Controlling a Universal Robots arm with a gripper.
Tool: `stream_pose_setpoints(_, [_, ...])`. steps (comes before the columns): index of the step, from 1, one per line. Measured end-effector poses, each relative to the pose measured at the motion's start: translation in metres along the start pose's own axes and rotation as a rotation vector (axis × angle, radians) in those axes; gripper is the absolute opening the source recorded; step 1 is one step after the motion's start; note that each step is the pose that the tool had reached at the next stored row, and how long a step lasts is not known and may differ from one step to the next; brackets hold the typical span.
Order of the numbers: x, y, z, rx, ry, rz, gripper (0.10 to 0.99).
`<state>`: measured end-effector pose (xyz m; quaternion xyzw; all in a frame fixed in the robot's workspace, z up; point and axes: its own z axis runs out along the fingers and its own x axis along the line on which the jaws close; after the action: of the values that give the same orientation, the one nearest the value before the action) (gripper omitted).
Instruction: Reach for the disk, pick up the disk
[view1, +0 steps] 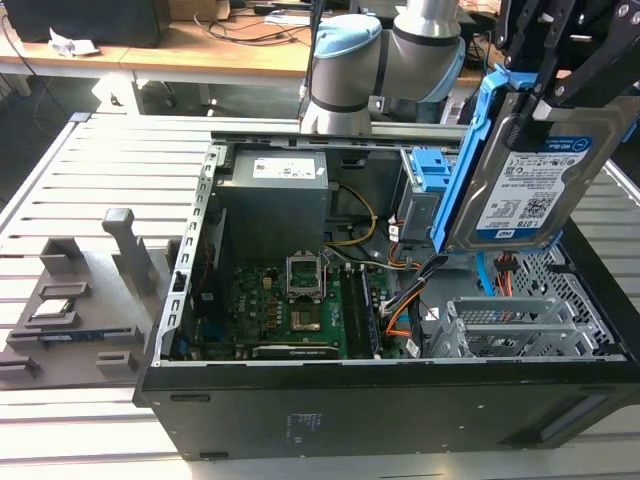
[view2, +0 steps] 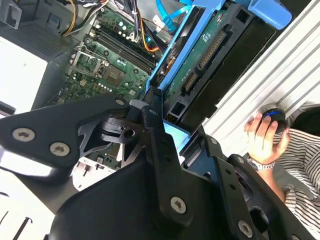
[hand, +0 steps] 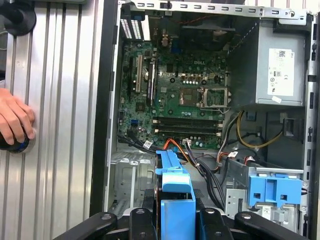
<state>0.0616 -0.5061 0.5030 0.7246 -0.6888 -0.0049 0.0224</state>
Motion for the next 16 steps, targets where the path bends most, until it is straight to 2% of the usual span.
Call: stream_pose_setpoints(16, [0.0228, 0.0011, 0.0007, 0.000, -0.0002, 0.000, 0.365])
